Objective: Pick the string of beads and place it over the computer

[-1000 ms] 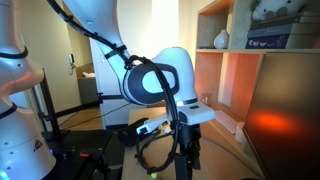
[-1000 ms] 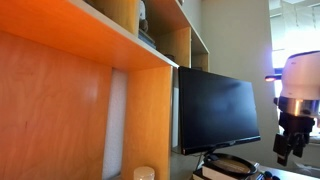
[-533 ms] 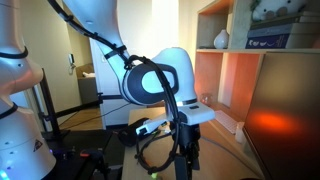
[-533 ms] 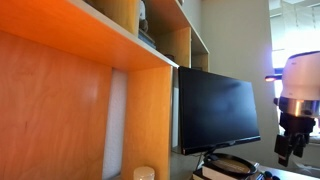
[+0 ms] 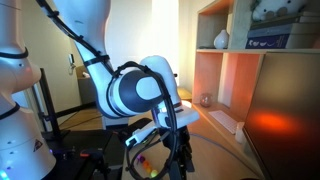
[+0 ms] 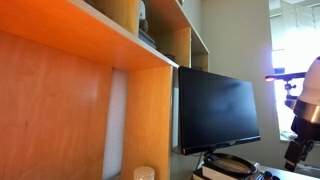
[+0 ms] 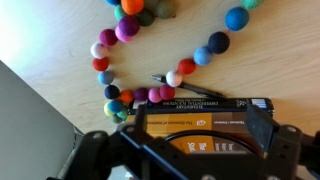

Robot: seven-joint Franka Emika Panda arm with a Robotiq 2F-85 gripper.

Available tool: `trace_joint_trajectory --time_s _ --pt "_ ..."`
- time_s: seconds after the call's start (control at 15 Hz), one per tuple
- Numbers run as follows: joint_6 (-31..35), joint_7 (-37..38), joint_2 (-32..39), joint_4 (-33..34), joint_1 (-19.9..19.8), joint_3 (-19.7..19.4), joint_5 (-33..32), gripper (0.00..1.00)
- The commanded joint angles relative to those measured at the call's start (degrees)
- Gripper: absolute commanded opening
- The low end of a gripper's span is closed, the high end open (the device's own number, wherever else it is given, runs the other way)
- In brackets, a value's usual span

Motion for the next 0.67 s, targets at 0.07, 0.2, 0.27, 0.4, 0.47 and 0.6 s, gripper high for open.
trace_joint_trajectory --time_s 0.07,0.2,0.27,0.4,0.47,0.6 --pt "5.36 15.94 -2.19 -1.35 3.68 -6.45 -17.32 1.00" --pt "5.14 19.15 -0.81 -0.45 3.82 -6.15 -20.19 1.00" --pt "4.82 19.34 0.22 0.06 3.71 -5.48 -20.46 1.00" --pt "5.07 15.95 3.77 1.27 3.03 -3.52 -16.64 1.00" --pt "5.24 13.56 5.91 1.92 2.36 -2.20 -14.01 1.00" --pt "5.19 7.75 9.55 3.06 0.71 0.88 -8.05 1.00"
